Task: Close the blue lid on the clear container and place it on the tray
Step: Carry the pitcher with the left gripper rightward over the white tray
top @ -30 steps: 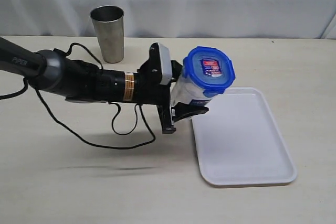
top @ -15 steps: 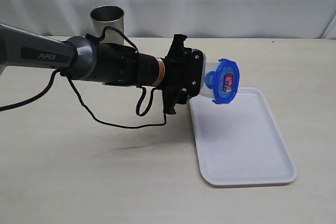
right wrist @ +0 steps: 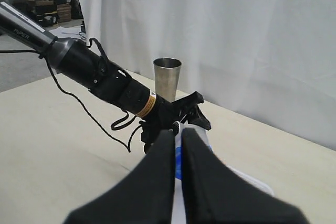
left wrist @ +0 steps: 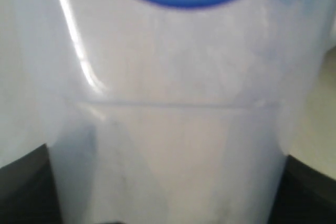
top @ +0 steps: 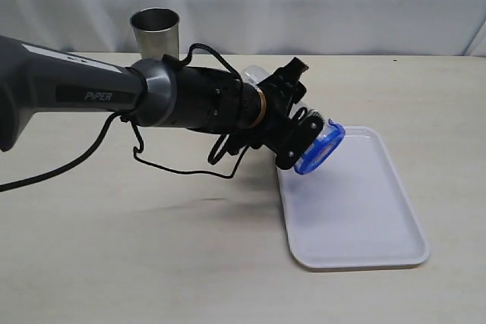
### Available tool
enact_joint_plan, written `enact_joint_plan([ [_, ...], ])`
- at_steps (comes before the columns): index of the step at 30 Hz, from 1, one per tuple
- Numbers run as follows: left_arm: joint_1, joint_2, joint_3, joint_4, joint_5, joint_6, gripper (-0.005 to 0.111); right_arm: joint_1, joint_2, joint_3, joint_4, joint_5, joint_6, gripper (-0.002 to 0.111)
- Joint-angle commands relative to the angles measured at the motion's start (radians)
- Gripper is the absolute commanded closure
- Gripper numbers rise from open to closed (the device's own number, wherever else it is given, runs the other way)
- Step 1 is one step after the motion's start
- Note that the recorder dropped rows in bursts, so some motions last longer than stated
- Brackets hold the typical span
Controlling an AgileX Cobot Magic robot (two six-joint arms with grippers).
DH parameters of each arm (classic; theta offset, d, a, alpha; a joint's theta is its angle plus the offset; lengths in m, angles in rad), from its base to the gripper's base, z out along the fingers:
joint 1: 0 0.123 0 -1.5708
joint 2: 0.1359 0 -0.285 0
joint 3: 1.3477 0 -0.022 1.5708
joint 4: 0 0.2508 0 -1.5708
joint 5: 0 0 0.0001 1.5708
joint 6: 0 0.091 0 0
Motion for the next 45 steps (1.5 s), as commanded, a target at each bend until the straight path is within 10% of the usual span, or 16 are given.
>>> enact_joint_plan([
  [1,-0.043,-0.011,-0.011,0.039,0.042,0.018,0.107,-0.003,-0.002,0.006,-0.008,0.0,0.001,0.104],
  [25,-0.087,-0.011,-0.011,0.059,-0.021,-0.18,0.107,-0.003,-0.002,0.006,-0.008,0.029,0.001,0.104],
  [40,-0.087,-0.003,-0.011,0.05,-0.726,-0.833,0.107,-0.003,-0.002,0.006,-0.008,0.033,0.001,0.104],
  [45,-0.087,0.046,-0.011,-0.165,-0.932,-0.908,0.107,-0.003,-0.002,0.006,-0.006,0.033,0.001,0.104],
])
